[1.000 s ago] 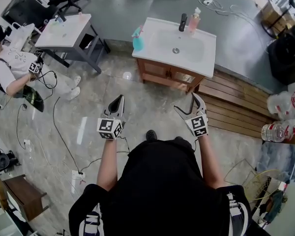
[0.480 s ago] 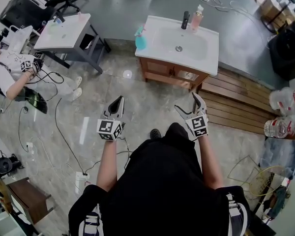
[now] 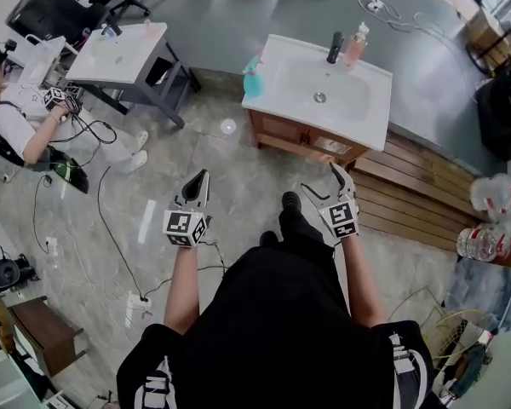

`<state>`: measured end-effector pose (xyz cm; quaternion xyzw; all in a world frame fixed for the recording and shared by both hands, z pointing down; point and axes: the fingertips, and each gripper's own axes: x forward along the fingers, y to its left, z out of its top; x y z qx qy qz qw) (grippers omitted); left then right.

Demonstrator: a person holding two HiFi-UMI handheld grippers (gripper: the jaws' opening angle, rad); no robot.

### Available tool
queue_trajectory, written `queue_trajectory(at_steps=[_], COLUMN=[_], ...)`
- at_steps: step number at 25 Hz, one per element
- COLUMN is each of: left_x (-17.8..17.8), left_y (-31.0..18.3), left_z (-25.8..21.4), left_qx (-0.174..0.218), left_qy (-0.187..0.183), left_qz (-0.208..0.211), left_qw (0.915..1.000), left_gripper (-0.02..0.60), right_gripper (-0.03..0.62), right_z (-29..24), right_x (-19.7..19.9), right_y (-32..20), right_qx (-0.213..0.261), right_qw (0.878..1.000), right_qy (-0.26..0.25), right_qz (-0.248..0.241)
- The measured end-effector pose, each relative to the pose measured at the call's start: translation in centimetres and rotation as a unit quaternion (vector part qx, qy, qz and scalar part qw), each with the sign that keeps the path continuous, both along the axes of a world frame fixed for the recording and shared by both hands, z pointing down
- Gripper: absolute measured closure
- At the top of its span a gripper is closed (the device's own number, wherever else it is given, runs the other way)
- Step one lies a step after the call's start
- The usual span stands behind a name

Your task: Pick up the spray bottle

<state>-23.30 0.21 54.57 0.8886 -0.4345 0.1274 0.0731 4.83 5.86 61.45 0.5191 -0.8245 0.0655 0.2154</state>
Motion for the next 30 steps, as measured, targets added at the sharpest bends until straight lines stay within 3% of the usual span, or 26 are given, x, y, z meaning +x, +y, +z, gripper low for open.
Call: queue_trajectory(at_steps=[17,22,30], left_x=[5.9,8.2,9.4], left_y=[-12.4,-13.8,-16.4], left_z=[-1.0,0.3,0.8], left_qx=[0.01,0.015,0.011], left_qy=[-0.017,-0.049,-0.027], left_qz=[-0.054,-0.054,-0.082], left_qw=[0.9983,0.9972,0.9962], left_gripper=[0.557,0.557,0.557], right_gripper=[0.166,0.164,0.163], right_z=[0.8,1.4,1.4], right_x=[7.7,8.4,8.5], right_y=[-15.1,-18.2,-22.0], right_qx=[-0.018,-0.011,-0.008], right_qw=[0.998,0.996,0.993], right_qy=[0.012,0.011,0.009], right_qz=[-0.061,-0.088,-0.115])
